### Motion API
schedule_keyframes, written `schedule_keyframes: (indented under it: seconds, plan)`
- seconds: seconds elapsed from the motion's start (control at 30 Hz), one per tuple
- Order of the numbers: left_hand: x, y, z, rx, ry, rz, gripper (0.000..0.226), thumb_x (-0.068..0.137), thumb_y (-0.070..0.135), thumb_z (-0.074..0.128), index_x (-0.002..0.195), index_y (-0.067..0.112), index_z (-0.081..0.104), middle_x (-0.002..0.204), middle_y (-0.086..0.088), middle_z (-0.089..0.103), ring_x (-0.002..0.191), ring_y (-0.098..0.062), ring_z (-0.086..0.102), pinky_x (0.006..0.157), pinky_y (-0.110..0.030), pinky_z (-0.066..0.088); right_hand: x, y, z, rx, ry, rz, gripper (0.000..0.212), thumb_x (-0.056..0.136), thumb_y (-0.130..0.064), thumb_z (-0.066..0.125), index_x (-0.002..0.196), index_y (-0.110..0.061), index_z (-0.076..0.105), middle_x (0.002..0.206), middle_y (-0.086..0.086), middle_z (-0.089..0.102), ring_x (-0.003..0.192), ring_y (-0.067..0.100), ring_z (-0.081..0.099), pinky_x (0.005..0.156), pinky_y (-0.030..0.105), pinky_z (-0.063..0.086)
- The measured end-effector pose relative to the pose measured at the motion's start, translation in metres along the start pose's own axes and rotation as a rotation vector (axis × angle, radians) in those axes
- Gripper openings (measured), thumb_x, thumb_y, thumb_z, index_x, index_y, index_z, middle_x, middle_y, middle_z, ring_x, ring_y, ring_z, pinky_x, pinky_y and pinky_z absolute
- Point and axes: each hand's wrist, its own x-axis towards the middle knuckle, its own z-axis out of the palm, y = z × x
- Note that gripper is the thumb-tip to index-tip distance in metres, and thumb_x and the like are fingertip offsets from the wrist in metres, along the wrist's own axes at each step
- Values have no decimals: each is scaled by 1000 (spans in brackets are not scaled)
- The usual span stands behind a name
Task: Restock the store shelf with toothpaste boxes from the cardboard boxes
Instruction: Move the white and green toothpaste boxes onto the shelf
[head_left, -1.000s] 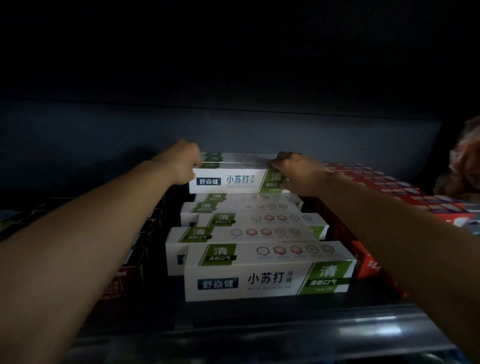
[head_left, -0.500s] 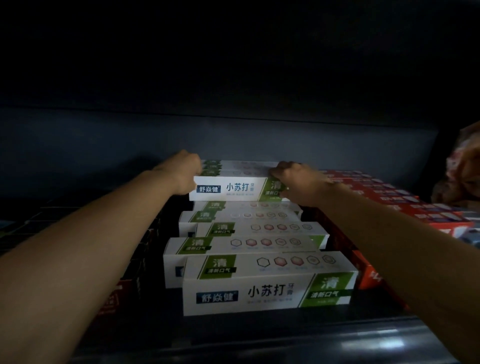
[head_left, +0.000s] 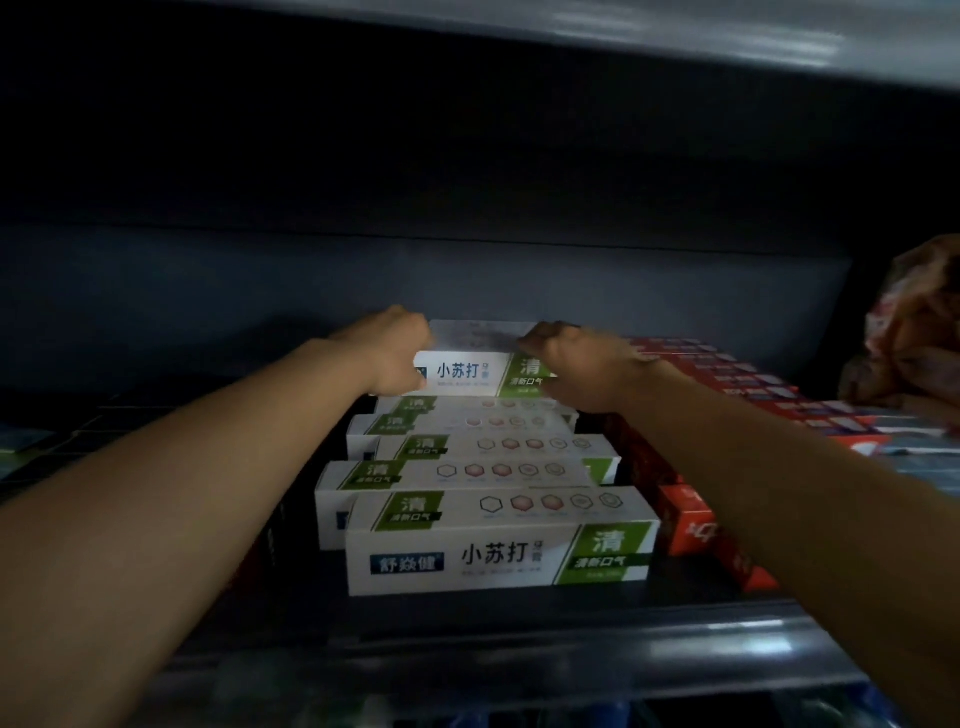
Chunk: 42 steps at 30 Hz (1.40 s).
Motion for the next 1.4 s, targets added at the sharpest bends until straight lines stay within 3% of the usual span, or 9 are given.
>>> schedule_keyframes:
  seconds: [0.1,0.23,0.53,0.6,0.73,0.83,0.93,1.17,1.4]
  plan:
    - [-15,15,-7,22,-33,-27,19,86,18,68,105,15,67,96,-4,59,84,-21,59,68,-29,48,-6,2,-3,13,20,-43,49,90,-27,59,135,-19,44,128,5,51,109,21,53,86,32,48]
    - [-43,29,-23,77,-71,-72,27,87,23,67,113,16,66,91,0,56,85,-19,57,60,-26,39,-15,4,-14,21,44,-99,55,88,-28,61,139,-19,42,133,5,50,115,23,52,89,36,48]
    - [-106,59,-39,101,-44,-147,40,86,27,68,125,16,63,110,-7,64,97,-21,59,82,-34,51,-49,-14,-36,19,138,-269,59,90,-32,60,143,-19,39,141,6,44,122,25,48,88,38,47]
    - [-116,68,-37,104,-35,-117,46,87,27,68,131,19,58,121,-7,60,106,-22,57,90,-36,50,-62,-23,-42,25,169,-272,58,90,-32,61,142,-19,40,140,6,46,121,25,49,91,40,48]
    - [-138,77,-19,109,-33,8,43,87,30,67,128,18,60,122,-6,61,104,-23,58,88,-34,50,-93,-47,-50,28,193,-243,58,91,-34,60,143,-20,39,143,5,44,123,27,48,92,41,48]
    - [-158,79,-9,114,-9,94,54,86,31,68,136,18,53,132,-6,56,116,-24,53,92,-27,45,-124,-67,-56,24,203,-204,58,91,-36,59,143,-21,40,143,5,43,125,30,47,92,43,47]
    - [-175,84,1,77,29,167,59,83,32,72,137,19,52,136,-7,54,120,-24,52,98,-34,46,-157,-80,-55,19,194,-179,56,91,-35,59,141,-19,41,141,6,46,124,29,48,91,43,48]
    - [-222,105,27,38,-16,331,39,81,36,72,117,26,65,117,-2,64,102,-21,60,88,-39,52,-243,-100,-25,15,200,-227,36,82,-22,66,114,-7,62,109,13,62,98,32,60,68,41,55]
    - [-270,121,122,35,-208,448,31,81,34,68,109,20,67,102,1,68,91,-16,62,74,-33,52,-310,-135,52,119,40,-290,34,79,-20,63,109,-6,63,107,13,63,95,33,62,69,43,55]
